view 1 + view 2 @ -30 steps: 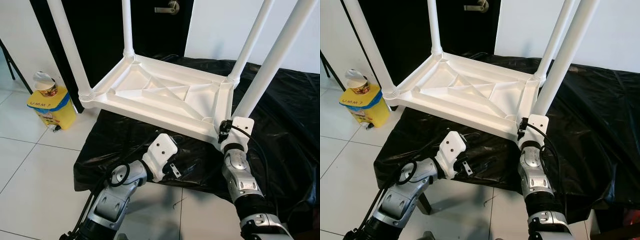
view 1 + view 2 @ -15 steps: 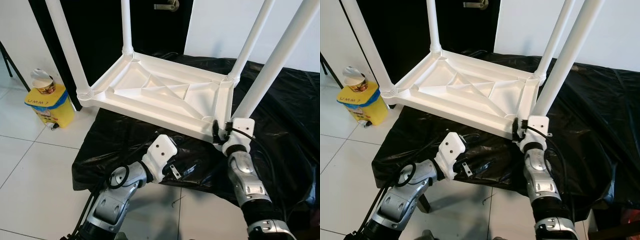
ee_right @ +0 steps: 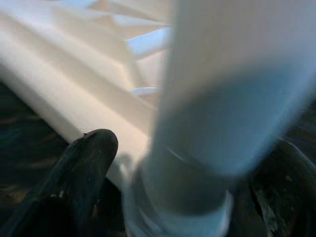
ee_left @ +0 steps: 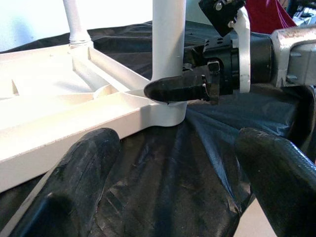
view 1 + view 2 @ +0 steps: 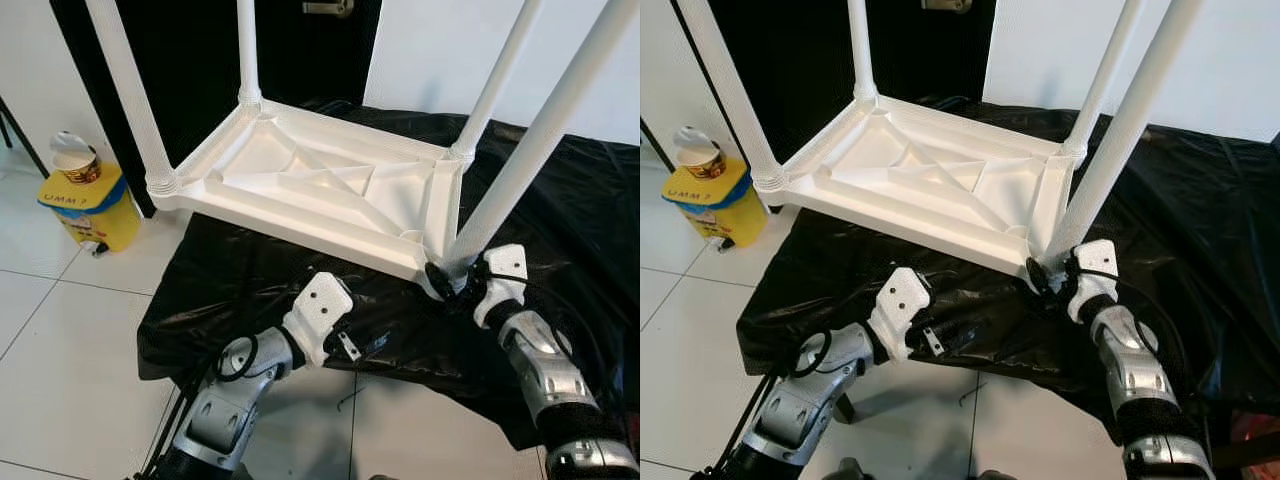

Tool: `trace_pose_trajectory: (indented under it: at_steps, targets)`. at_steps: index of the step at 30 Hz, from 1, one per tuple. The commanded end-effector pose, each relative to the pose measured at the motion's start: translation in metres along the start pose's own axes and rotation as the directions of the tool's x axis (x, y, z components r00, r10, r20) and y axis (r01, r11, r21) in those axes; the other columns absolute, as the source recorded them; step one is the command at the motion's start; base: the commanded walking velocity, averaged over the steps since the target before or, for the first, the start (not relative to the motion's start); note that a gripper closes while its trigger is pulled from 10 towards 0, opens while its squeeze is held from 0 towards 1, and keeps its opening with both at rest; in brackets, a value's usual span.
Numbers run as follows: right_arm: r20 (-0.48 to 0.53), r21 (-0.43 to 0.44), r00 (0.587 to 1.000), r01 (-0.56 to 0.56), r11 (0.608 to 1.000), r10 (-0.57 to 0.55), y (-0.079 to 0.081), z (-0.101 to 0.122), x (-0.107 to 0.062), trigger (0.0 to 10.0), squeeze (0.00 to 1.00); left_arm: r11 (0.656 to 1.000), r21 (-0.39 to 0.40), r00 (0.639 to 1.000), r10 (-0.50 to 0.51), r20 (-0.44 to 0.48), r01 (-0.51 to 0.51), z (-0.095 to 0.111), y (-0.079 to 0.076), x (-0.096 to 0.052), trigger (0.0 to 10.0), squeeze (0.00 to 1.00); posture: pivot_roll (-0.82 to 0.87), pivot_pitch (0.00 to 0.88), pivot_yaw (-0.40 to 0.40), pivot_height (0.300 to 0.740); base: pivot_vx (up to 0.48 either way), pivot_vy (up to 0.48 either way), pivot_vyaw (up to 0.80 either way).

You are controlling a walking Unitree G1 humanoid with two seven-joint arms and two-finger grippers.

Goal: Building children table

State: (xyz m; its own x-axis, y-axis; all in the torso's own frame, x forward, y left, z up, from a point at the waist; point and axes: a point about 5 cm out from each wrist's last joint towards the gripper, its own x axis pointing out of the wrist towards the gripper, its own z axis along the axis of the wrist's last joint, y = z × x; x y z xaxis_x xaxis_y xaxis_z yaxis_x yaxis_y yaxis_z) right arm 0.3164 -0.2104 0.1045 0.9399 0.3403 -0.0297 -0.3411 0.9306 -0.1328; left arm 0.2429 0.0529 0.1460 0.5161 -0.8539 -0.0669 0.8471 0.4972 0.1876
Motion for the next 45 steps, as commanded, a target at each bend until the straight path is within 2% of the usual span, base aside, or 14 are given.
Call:
trace_pose_trajectory:
  at_steps: [1, 12, 13, 21, 22, 23, 24, 31, 34, 35, 37, 39, 40, 45]
  targets:
    - [-0.025, -0.048, 0.997, -0.069, 0.996, 0.068, 0.0, -0.001, 0.004, 10.0, 0.0, 0.998, 0.004, 0.998, 0.068, -0.002, -0.068, 0.002, 0.002, -0.001, 10.0, 0.0, 0.08, 0.051, -0.12, 0.74, 0.0, 0.0, 0.0]
    - [-0.043, -0.09, 0.986, -0.165, 0.982, 0.161, 0.006, 0.002, 0.02, 10.0, 0.0, 0.998, 0.007, 0.998, 0.066, -0.002, -0.066, 0.002, 0.001, -0.001, 10.0, 0.0, 0.08, 0.043, -0.117, 0.74, 0.0, 0.0, 0.0]
    - [-0.053, -0.091, 0.984, -0.173, 0.981, 0.169, 0.007, 0.001, 0.022, 0.0, 0.0, 0.998, 0.01, 0.998, 0.063, -0.003, -0.063, 0.002, 0.002, -0.001, 10.0, 0.0, 0.08, 0.037, -0.113, 0.74, 0.0, 0.0, 0.0]
    - [-0.096, -0.074, 0.984, -0.154, 0.985, 0.147, 0.002, -0.014, 0.015, 0.0, 0.0, 0.999, 0.015, 0.999, 0.046, 0.003, -0.046, 0.003, 0.001, 0.002, 10.0, 0.0, 0.07, 0.028, -0.101, 0.74, 0.0, 0.0, 0.0]
    - [-0.105, -0.062, 0.985, -0.141, 0.988, 0.134, 0.001, -0.018, 0.012, 4.4, 0.0, 0.999, 0.014, 0.999, 0.043, 0.007, -0.043, 0.004, 0.0, 0.003, 10.0, 0.0, 0.07, 0.027, -0.099, 0.74, 0.0, 0.0, 0.0]
    - [-0.105, -0.062, 0.985, -0.141, 0.988, 0.134, 0.001, -0.018, 0.012, 4.4, 0.0, 0.999, 0.014, 0.999, 0.043, 0.007, -0.043, 0.004, 0.0, 0.003, 10.0, 0.0, 0.07, 0.027, -0.099, 0.74, 0.0, 0.0, 0.0]
    - [-0.111, -0.051, 0.987, -0.123, 0.991, 0.116, 0.0, -0.021, 0.009, 10.0, 0.0, 0.999, 0.016, 0.999, 0.041, 0.008, -0.041, 0.004, 0.0, 0.002, 10.0, 0.0, 0.07, 0.028, -0.098, 0.74, 0.0, 0.0, 0.0]
    - [-0.101, -0.029, 0.995, -0.006, 1.0, 0.003, -0.001, -0.028, 0.001, 10.0, 0.0, 0.999, 0.018, 0.999, 0.035, 0.003, -0.035, 0.002, -0.001, 0.001, 10.0, 0.0, 0.06, 0.034, -0.1, 0.74, 0.0, 0.0, 0.0]
    - [-0.108, -0.022, 0.984, 0.139, 0.99, -0.141, -0.004, -0.032, -0.003, 10.0, 0.0, 0.999, 0.022, 0.999, 0.041, 0.001, -0.041, 0.001, 0.001, 0.002, 10.0, 0.0, 0.05, 0.038, -0.098, 0.74, 0.0, 0.0, 0.0]
    - [-0.133, -0.012, 0.952, 0.275, 0.961, -0.275, -0.006, -0.037, -0.005, 10.0, 0.0, 0.999, 0.019, 0.999, 0.044, 0.003, -0.044, 0.001, 0.001, 0.002, 10.0, 0.0, 0.04, 0.042, -0.09, 0.74, 0.0, 0.0, 0.0]
    - [-0.146, -0.003, 0.935, 0.327, 0.945, -0.324, -0.006, -0.039, -0.006, 10.0, 0.0, 0.999, 0.018, 0.999, 0.043, 0.005, -0.043, 0.002, 0.001, 0.003, 10.0, 0.0, 0.04, 0.042, -0.09, 0.74, 0.0, 0.0, 0.0]
    - [-0.158, 0.027, 0.881, 0.455, 0.89, -0.445, -0.005, -0.041, -0.008, 10.0, 0.0, 0.999, 0.022, 0.999, 0.033, 0.003, -0.033, 0.002, 0.0, 0.004, 10.0, 0.0, 0.03, 0.046, -0.086, 0.74, 0.0, 0.0, 0.0]
    - [-0.158, 0.027, 0.881, 0.455, 0.89, -0.445, -0.005, -0.041, -0.008, 10.0, 0.0, 0.999, 0.022, 0.999, 0.033, 0.003, -0.033, 0.002, 0.0, 0.004, 10.0, 0.0, 0.03, 0.046, -0.086, 0.74, 0.0, 0.0, 0.0]
    - [-0.161, 0.066, 0.779, 0.621, 0.781, -0.606, 0.004, -0.039, -0.01, 10.0, 0.0, 0.999, 0.028, 0.999, 0.036, 0.001, -0.036, 0.002, 0.004, 0.003, 10.0, 0.0, 0.03, 0.047, -0.086, 0.74, 0.0, 0.0, 0.0]
